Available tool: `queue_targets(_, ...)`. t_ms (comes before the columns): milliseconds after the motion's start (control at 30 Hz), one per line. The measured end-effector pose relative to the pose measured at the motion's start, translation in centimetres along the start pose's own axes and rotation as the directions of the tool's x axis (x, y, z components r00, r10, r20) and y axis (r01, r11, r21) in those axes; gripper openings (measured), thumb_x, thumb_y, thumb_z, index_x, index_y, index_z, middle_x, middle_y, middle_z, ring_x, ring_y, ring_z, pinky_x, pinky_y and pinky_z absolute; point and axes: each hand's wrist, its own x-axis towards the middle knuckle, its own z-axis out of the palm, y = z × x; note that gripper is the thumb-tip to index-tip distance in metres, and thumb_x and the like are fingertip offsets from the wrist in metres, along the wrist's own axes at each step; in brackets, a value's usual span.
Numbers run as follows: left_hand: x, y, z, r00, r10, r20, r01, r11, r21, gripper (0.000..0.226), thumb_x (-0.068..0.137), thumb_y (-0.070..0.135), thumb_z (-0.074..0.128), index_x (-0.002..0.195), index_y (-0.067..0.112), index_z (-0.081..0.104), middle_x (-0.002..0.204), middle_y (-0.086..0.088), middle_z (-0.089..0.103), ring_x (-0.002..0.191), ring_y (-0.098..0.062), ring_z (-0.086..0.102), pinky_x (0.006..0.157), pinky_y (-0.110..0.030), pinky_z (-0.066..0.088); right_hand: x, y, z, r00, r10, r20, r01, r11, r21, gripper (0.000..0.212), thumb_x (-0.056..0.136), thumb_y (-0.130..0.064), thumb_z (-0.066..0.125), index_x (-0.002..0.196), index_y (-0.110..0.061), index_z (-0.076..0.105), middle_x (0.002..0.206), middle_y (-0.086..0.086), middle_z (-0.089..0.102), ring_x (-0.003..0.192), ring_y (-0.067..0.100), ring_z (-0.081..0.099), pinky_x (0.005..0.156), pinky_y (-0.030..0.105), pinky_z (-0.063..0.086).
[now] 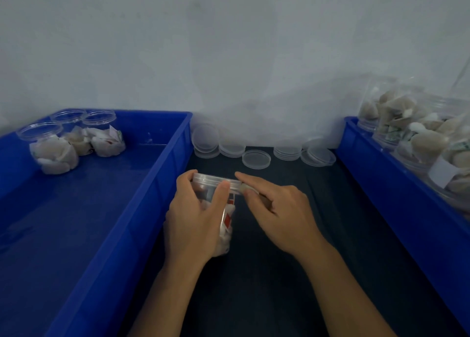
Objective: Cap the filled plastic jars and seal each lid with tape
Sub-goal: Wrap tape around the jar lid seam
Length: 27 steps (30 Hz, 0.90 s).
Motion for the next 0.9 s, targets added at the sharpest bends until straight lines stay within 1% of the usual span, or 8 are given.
queue_targets(167,0.0,-0.1,0.0,1.000,-0.006,0.029,0.008,0.998,-0.062,0.061,0.089,0.061,0.065,0.140,0.034,0.047,0.111,0.016,0.066,0.094,-0.003,0.070,0.080,-0.032,0.058,-0.1,0.0,0.0,1.000,0.018,-0.003,-0.018,0.999,0.032,0.040,0.103,-0.046,0.050,0.142,-0.050,0.059,0.063,-0.016,0.058,0.058,0.013,0.058,0.056,0.026,0.045)
queue_targets(267,0.0,-0.2,-0.1,0.999,-0.002,0.043,0.006,0.995,-0.103,0.047,0.093,0.060,0.066,0.131,0.039,0.048,0.105,0.017,0.068,0.091,0.008,0.068,0.073,-0.026,0.053,-0.1,-0.3,0.1,0.999,0.036,0.000,-0.036,0.998,0.045,0.039,0.102,-0.047,0.052,0.139,-0.050,0.062,0.065,-0.019,0.062,0.060,0.011,0.060,0.059,0.023,0.044)
queue_targets(367,-0.1,-0.1,-0.3,0.998,0.007,0.054,0.001,0.990,-0.140,0.057,0.084,0.068,0.062,0.131,0.038,0.050,0.102,0.017,0.070,0.093,0.010,0.068,0.072,-0.025,0.053,-0.1,-0.7,0.0,0.999,0.050,-0.010,-0.049,0.998,0.027,0.036,0.098,-0.048,0.053,0.132,-0.048,0.065,0.075,-0.025,0.067,0.066,0.007,0.065,0.063,0.030,0.054)
queue_targets(500,-0.3,0.0,-0.4,0.996,0.057,0.065,-0.048,0.990,-0.134,0.069,0.078,0.074,0.057,0.134,0.034,0.050,0.107,0.035,0.067,0.095,0.009,0.069,0.068,-0.016,0.053,0.0,-0.9,-0.2,0.998,0.066,-0.012,-0.066,0.997,0.031,0.034,0.095,-0.051,0.054,0.126,-0.048,0.067,0.086,-0.030,0.070,0.074,0.002,0.068,0.067,0.032,0.058)
queue_targets(600,-0.3,0.0,-0.2,0.997,0.066,0.049,-0.060,0.992,-0.114,0.070,0.081,0.078,0.062,0.133,0.033,0.050,0.104,0.019,0.072,0.095,0.008,0.069,0.072,-0.016,0.052,0.1,-0.9,-0.4,0.997,0.072,-0.012,-0.072,0.997,0.013,0.037,0.093,-0.056,0.051,0.126,-0.049,0.066,0.085,-0.033,0.068,0.074,-0.001,0.066,0.065,0.028,0.055)
queue_targets(767,-0.4,0.4,0.0,0.996,0.063,0.060,-0.064,0.998,0.021,0.097,0.070,0.096,0.053,0.142,0.031,0.045,0.113,0.013,0.068,0.098,-0.006,0.070,0.079,-0.028,0.055,0.2,-1.0,-0.3,0.997,0.078,-0.025,-0.078,0.997,0.006,0.040,0.095,-0.056,0.054,0.129,-0.044,0.071,0.099,-0.027,0.075,0.082,-0.001,0.070,0.073,0.036,0.061)
queue_targets(833,-0.4,0.5,0.1,0.996,0.083,0.029,-0.087,0.981,0.172,0.096,0.068,0.095,0.042,0.141,0.034,0.044,0.114,0.016,0.063,0.099,-0.004,0.064,0.079,-0.030,0.051,0.2,-1.0,-0.2,0.997,0.071,-0.039,-0.071,0.997,0.007,0.036,0.098,-0.053,0.059,0.129,-0.041,0.072,0.101,-0.025,0.076,0.085,-0.001,0.071,0.075,0.036,0.062)
queue_targets(900,-0.4,0.6,0.2,0.995,0.098,-0.021,-0.089,0.959,0.269,0.094,0.067,0.095,0.038,0.139,0.036,0.045,0.114,0.018,0.058,0.095,-0.001,0.058,0.072,-0.025,0.043,0.1,-1.2,-0.1,0.996,0.056,-0.065,-0.057,0.998,-0.007,0.034,0.098,-0.051,0.060,0.127,-0.039,0.074,0.102,-0.024,0.077,0.087,0.000,0.072,0.075,0.036,0.062)
